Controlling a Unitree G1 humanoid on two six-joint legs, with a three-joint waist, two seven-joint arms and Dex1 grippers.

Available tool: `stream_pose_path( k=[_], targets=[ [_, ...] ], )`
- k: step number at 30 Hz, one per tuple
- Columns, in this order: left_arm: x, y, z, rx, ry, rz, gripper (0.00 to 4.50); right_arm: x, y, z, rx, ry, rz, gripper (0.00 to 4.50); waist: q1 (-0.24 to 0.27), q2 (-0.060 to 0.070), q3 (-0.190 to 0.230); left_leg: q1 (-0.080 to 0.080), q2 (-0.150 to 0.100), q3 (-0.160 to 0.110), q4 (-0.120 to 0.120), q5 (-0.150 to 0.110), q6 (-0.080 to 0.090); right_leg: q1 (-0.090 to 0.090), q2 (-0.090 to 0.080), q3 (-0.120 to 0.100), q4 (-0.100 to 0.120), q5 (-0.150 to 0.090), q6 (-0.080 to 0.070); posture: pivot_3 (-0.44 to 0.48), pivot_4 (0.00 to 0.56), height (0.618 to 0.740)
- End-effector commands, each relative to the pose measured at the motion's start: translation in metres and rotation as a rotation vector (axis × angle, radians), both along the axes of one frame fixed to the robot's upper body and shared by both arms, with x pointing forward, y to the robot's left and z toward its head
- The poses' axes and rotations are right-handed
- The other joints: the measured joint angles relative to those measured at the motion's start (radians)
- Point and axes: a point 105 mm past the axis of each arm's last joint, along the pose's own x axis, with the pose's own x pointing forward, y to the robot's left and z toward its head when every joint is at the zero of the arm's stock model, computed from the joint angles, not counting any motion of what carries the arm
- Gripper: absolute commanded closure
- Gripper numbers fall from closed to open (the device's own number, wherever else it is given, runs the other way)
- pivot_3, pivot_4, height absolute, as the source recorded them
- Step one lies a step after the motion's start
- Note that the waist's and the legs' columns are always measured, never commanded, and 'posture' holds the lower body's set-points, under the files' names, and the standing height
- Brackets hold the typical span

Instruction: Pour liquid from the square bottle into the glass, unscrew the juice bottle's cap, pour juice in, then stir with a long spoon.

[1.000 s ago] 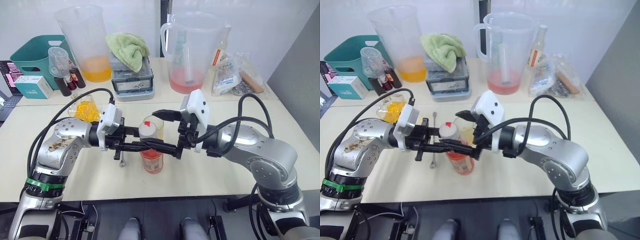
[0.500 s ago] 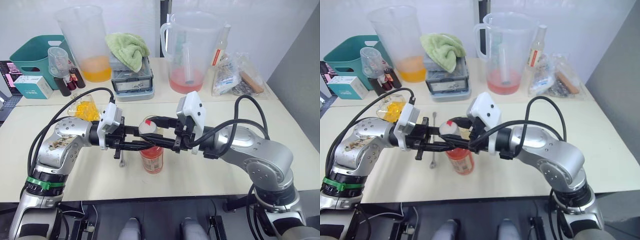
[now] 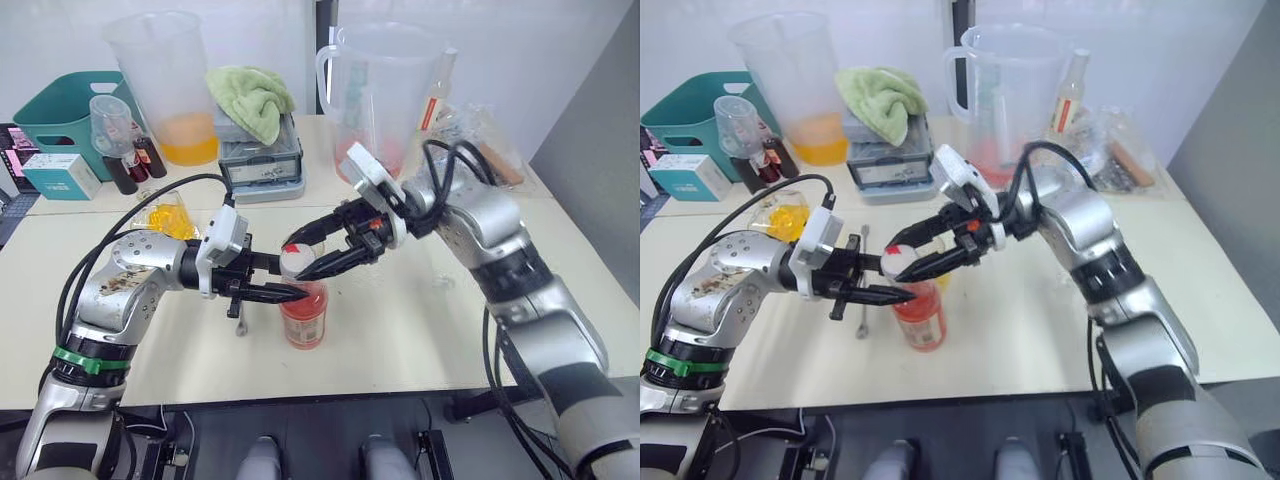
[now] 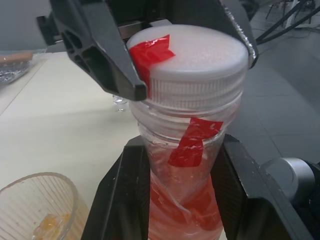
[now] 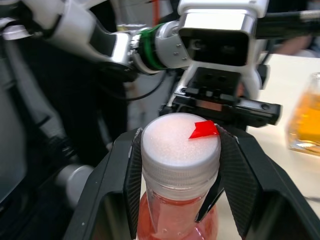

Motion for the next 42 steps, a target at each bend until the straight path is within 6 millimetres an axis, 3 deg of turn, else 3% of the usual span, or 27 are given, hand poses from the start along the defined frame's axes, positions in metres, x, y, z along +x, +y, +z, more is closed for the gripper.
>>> stream_pose_path(
  k=[1,13,15,18,19,21,25,29,34,38,42],
  targets=[
    [-0.009,-0.002,-0.008,0.036,0.038,-0.053,3.17,-0.001,0.007,-0.015,-0.105,0.042,0.072,2.79,-0.004,0.0,0.0,0.001,0.0,0.0,-0.001,0.0,0.0,0.0,0.0,0.0,0.0,0.0,0.0,0.0,0.15,0.74],
    [-0.009,0.0,-0.009,0.036,0.042,-0.051,3.17,0.001,0.006,-0.002,-0.064,0.087,0.083,2.79,-0.004,0.0,0.0,0.003,0.0,0.0,-0.002,0.0,0.0,0.001,0.0,0.0,0.001,0.0,0.0,0.0,0.15,0.74],
    [-0.009,-0.001,-0.01,0.036,0.041,-0.054,3.17,0.001,0.0,0.001,-0.056,0.08,0.072,1.77,-0.004,0.0,0.0,0.003,0.0,0.0,-0.002,0.0,0.0,0.001,0.0,0.0,0.001,0.0,0.0,0.0,0.15,0.74],
    [-0.009,-0.002,-0.009,0.033,0.041,-0.056,3.17,-0.001,-0.006,0.012,-0.007,0.093,0.069,0.9,-0.002,0.0,0.0,0.002,0.0,0.0,-0.002,0.0,0.0,0.0,0.0,0.0,0.001,0.0,0.0,0.0,0.15,0.74],
    [-0.009,-0.002,-0.009,0.033,0.041,-0.057,3.17,-0.001,-0.009,0.017,0.016,0.095,0.064,0.41,-0.002,0.0,0.0,0.002,0.0,0.0,-0.002,0.0,0.0,0.0,0.0,0.0,0.001,0.0,0.0,0.0,0.15,0.74],
    [-0.008,-0.003,-0.009,0.032,0.042,-0.059,3.17,-0.001,-0.016,0.026,0.051,0.086,0.048,0.09,-0.002,0.0,0.0,0.002,0.0,0.0,-0.002,0.0,0.0,0.0,0.0,0.0,0.001,0.0,0.0,0.0,0.15,0.74],
    [-0.008,-0.004,-0.009,0.03,0.044,-0.061,3.17,-0.009,-0.029,0.038,0.114,0.075,0.039,0.09,-0.002,0.0,0.0,0.002,0.0,0.0,-0.002,0.0,0.0,0.0,0.0,0.0,0.001,0.0,0.0,0.0,0.15,0.74],
    [-0.007,-0.004,-0.009,0.024,0.044,-0.054,3.17,-0.015,-0.034,0.037,0.201,0.004,-0.104,0.09,0.003,0.0,0.0,0.001,0.0,0.0,-0.002,0.0,0.0,0.0,0.0,0.0,0.0,0.0,0.0,0.0,0.15,0.74],
    [-0.006,-0.003,-0.008,0.012,0.04,-0.037,3.17,-0.038,-0.027,0.02,0.317,-0.089,-0.412,0.09,0.01,0.0,0.0,-0.002,0.0,0.0,-0.001,0.0,0.0,-0.001,0.0,0.0,0.001,0.0,0.0,0.0,0.15,0.74],
    [-0.006,-0.002,-0.008,0.006,0.037,-0.025,3.17,-0.04,-0.021,0.017,0.404,-0.107,-0.665,0.09,0.009,0.0,0.0,-0.004,0.0,0.0,0.001,0.0,0.0,-0.003,0.0,0.001,0.001,0.0,0.0,0.0,0.15,0.74],
    [-0.006,-0.002,-0.007,0.006,0.039,-0.021,3.17,-0.041,-0.027,0.018,0.419,-0.113,-0.764,0.09,0.019,0.0,0.0,-0.004,0.0,0.0,0.002,0.0,0.0,-0.002,0.0,0.001,0.001,0.0,0.0,0.0,0.15,0.74]
  ],
)
